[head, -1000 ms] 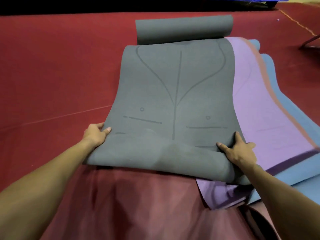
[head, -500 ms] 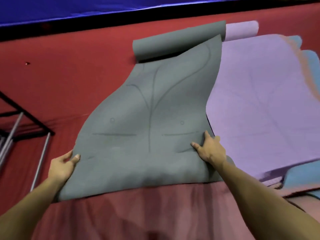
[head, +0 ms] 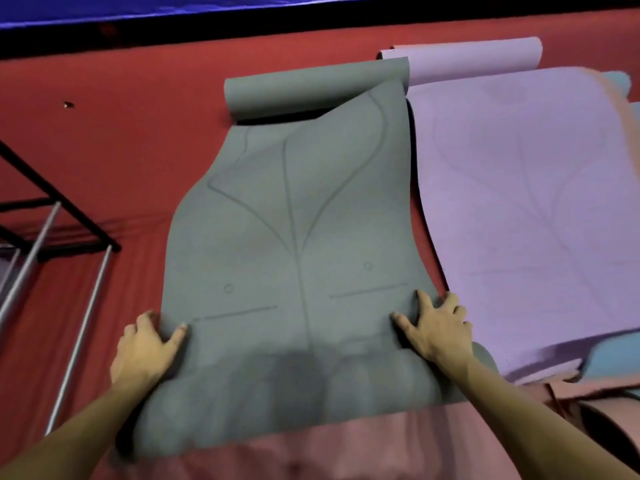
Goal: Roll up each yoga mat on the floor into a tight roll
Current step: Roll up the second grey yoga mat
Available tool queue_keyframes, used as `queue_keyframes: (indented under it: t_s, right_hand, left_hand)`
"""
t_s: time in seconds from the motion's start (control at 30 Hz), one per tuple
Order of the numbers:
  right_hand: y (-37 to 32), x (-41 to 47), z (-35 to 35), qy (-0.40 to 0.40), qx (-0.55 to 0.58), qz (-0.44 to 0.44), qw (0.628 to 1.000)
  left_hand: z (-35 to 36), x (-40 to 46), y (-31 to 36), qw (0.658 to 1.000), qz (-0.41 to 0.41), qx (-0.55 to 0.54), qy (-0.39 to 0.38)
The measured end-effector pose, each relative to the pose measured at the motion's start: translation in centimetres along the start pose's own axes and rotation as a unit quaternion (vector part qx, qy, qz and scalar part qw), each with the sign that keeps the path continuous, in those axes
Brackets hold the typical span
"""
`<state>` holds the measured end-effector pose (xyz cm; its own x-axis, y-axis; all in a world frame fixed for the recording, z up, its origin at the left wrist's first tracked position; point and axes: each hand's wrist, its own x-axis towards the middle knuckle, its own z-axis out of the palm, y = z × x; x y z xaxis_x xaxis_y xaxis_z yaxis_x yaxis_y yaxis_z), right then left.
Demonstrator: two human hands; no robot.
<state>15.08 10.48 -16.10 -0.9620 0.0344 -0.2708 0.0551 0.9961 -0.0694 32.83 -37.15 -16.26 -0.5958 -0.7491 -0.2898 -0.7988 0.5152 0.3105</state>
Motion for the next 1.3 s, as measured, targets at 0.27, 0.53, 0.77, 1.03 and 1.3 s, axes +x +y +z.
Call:
queue_keyframes:
  t_s: [0.27, 0.53, 0.77, 1.03, 1.3]
  right_hand:
    - [-3.4, 4.1, -1.4, 0.000, -0.048, -0.207, 0.977]
    - [-1.3, 5.9, -0.8, -0.043, 0.028, 0.010, 0.999]
    - [1.1, 1.2, -0.2, -0.126, 0.029, 0.010, 0.992]
    - [-3.9, -5.7, -15.0, -0.149, -0.040, -0.194, 0.969]
    - [-10.1, -18.7, -26.2, -0.113, -0.134, -0.311, 0.934]
  left_hand:
    - [-0.3, 7.0, 9.5, 0.985, 0.141, 0.103, 0.009]
    - [0.7, 9.2, 12.9, 0.998, -0.020, 0.040, -0.053]
    - [0.6, 6.8, 9.7, 0.989, 0.065, 0.114, -0.062]
    - [-4.6, -7.2, 11.9, 0.950, 0.268, 0.021, -0.159]
    - [-10.5, -20.0, 9.6, 0.923, 0.354, 0.102, -0.115]
